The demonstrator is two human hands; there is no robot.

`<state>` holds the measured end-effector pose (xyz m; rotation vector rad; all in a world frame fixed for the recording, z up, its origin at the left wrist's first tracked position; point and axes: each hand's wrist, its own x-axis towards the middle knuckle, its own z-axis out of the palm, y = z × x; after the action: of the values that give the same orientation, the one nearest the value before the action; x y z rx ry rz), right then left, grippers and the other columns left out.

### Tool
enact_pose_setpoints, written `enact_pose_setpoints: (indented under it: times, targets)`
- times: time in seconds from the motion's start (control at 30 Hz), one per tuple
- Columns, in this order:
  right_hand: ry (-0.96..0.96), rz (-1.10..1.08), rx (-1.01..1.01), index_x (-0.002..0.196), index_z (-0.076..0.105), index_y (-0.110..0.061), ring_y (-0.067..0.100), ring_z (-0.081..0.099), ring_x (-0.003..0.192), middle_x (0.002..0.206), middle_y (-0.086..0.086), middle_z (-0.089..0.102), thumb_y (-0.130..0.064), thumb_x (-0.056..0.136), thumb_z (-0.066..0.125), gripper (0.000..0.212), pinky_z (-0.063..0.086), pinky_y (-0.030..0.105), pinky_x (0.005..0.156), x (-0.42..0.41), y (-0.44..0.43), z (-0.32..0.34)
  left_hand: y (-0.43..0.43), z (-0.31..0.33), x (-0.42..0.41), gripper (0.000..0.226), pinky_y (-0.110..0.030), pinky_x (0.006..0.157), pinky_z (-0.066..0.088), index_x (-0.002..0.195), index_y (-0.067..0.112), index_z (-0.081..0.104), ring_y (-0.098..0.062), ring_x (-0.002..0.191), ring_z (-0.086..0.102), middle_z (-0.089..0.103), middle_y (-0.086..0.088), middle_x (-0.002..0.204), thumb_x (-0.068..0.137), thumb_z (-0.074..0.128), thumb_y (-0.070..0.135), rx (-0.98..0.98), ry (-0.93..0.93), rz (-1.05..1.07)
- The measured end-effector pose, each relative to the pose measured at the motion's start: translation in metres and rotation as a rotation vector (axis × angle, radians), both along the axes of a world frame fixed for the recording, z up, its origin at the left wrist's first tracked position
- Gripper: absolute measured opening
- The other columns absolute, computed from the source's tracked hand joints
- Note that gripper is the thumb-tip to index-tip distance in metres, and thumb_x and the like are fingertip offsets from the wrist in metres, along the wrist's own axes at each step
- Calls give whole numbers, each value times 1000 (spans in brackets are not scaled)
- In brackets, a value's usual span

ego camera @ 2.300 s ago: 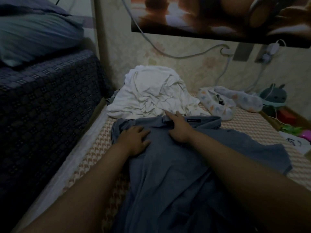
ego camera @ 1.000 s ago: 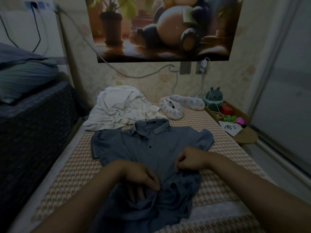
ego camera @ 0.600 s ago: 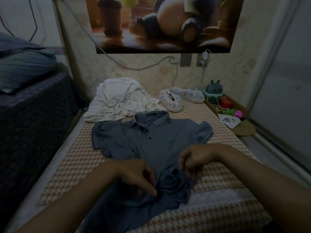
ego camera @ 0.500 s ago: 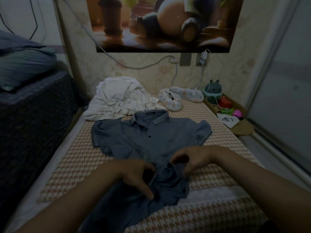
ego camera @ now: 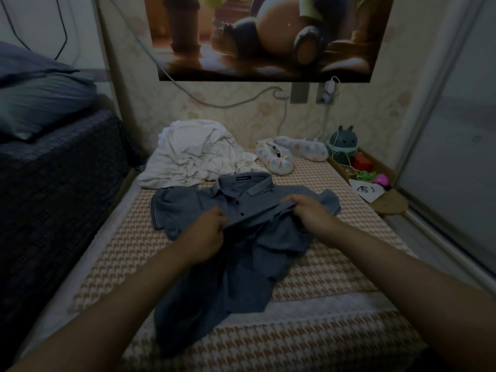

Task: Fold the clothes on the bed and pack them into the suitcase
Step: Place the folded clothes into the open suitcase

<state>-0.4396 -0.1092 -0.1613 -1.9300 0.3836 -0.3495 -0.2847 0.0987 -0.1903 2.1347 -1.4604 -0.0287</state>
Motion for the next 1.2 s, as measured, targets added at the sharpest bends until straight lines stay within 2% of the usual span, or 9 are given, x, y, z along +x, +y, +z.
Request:
enact_pose_setpoints:
  times: [0.07,0.23,0.3,0.43,0.53,0.67,0.9,1.07,1.2]
  targets:
    - [133,56,73,93,67,-17,20,66,88,96,1,70,-6,100,40,31,51,27,74,-10,1,12,5,22,-4,35,-28,84,51,87,15,69,-18,96,63,68,-2,97,72,44,-4,-22,301,-13]
    - [860,557,165,100,66,-11,19,67,76,89,6,71,-3,95,46,22,56,31,68,-36,-5,12,15,28,-37,19,-24,57,48,83,20,64,-13,59,59,62,3,65,67,62,29,991,899,-186]
    - [947,612,181,115,61,-10,19,70,73,91,4,72,-10,100,40,26,55,27,56,-34,-5,8,3,17,-40,23,-23,66,51,98,22,65,-10,73,66,70,6,82,86,54,37,1076,966,-291]
    - [559,125,-167,101,67,-11,18,67,69,84,2,71,-12,96,47,20,45,20,48,-17,-30,-7,-25,9,-29,19,-28,72,55,98,15,71,-19,79,69,72,1,91,95,57,27,548,662,-176]
    - [410,-122,-562,95,70,-22,18,63,94,103,-3,70,-15,90,51,21,54,29,77,-9,-65,-32,-51,4,-25,10,-29,90,49,96,33,68,-9,94,63,65,16,95,91,62,26,297,343,-122]
    - [658,5,-763,116,69,-23,20,60,106,122,-4,65,-25,89,54,30,51,36,93,2,-100,-60,-97,-18,-20,56,-35,110,35,142,29,43,-19,129,44,46,1,142,91,55,51,552,64,-87]
    - [368,-388,-846,111,65,-14,29,56,103,113,7,59,-22,94,44,28,48,36,85,36,-160,-62,-189,-21,32,20,-26,66,45,102,9,61,-20,79,57,64,-6,93,94,47,22,261,-127,114]
    - [650,-357,-1002,139,40,-14,31,38,128,140,12,43,-34,97,46,47,25,47,109,64,-196,-83,-243,-28,77,48,-35,79,48,141,10,37,-27,116,51,42,-11,139,95,52,10,411,-242,351]
    - [583,-319,-909,106,62,-12,24,57,99,112,8,64,-37,99,44,31,38,30,78,76,-217,-98,-264,-39,107,35,-36,75,48,131,6,50,-28,102,59,55,-13,127,98,50,16,429,-119,469]
